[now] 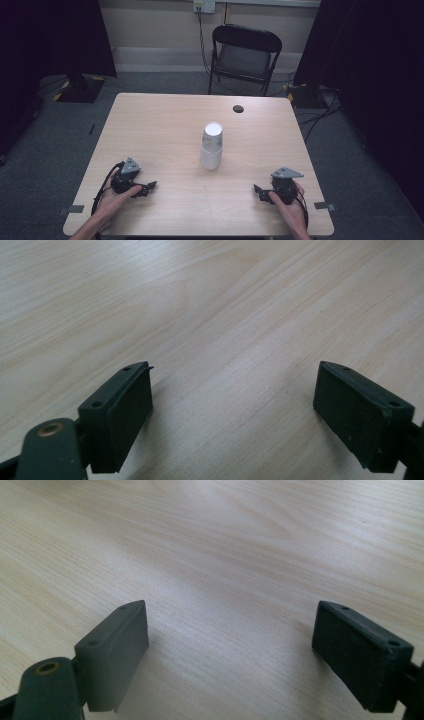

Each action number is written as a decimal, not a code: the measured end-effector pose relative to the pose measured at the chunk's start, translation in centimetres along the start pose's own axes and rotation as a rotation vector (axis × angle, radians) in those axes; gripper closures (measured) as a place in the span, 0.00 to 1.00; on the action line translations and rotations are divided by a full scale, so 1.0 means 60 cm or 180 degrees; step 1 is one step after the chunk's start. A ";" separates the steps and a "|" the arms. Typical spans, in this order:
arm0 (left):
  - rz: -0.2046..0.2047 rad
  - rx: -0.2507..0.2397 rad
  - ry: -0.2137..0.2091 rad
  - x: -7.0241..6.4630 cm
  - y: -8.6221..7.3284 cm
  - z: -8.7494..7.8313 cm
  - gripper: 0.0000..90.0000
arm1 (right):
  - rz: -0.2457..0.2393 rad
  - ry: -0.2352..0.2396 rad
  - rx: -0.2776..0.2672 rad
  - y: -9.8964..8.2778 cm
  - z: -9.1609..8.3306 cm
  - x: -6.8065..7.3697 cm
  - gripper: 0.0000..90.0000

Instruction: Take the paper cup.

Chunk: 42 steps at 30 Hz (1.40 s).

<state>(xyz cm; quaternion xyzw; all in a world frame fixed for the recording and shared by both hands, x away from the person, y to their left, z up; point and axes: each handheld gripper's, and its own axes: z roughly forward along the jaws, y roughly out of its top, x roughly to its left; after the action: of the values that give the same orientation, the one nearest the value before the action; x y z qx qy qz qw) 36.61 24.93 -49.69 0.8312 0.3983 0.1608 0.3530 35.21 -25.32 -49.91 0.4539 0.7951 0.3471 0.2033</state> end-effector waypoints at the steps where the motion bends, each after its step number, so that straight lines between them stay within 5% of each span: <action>1: -0.0017 -0.0004 -0.0007 0.000 0.001 0.001 0.17 | 0.0000 0.0000 0.0000 0.000 0.000 0.000 0.16; 7: 0.0001 0.0044 -0.0105 -0.001 0.010 0.000 0.20 | 0.0000 0.0000 0.0000 0.000 0.000 0.000 0.16; 21: -0.0043 -0.0309 -0.0454 -0.026 0.029 -0.033 0.26 | 0.0000 0.0000 0.0001 0.000 0.000 0.000 0.16; 25: -0.0086 -0.0487 -0.0478 -0.032 0.039 -0.046 0.35 | 0.0001 -0.0001 0.0001 0.000 0.000 0.000 0.16; 30: -0.0102 -0.0623 -0.0511 -0.039 0.055 -0.049 0.35 | 0.0005 -0.0005 0.0001 0.001 0.001 0.000 0.16; 34: -0.0034 -0.0566 -0.0656 -0.054 0.074 -0.040 0.33 | 0.0006 -0.0005 0.0001 0.001 0.001 0.000 0.16; 42: 0.0051 -0.0710 -0.0828 -0.071 0.105 -0.044 0.33 | 0.0005 -0.0004 0.0001 0.001 0.001 0.000 0.16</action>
<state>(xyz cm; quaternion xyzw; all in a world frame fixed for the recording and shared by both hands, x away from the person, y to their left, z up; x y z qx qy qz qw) 35.95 20.12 -43.29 0.8038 0.3224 0.0978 0.4903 35.26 -25.29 -49.91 0.4548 0.7946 0.3468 0.2035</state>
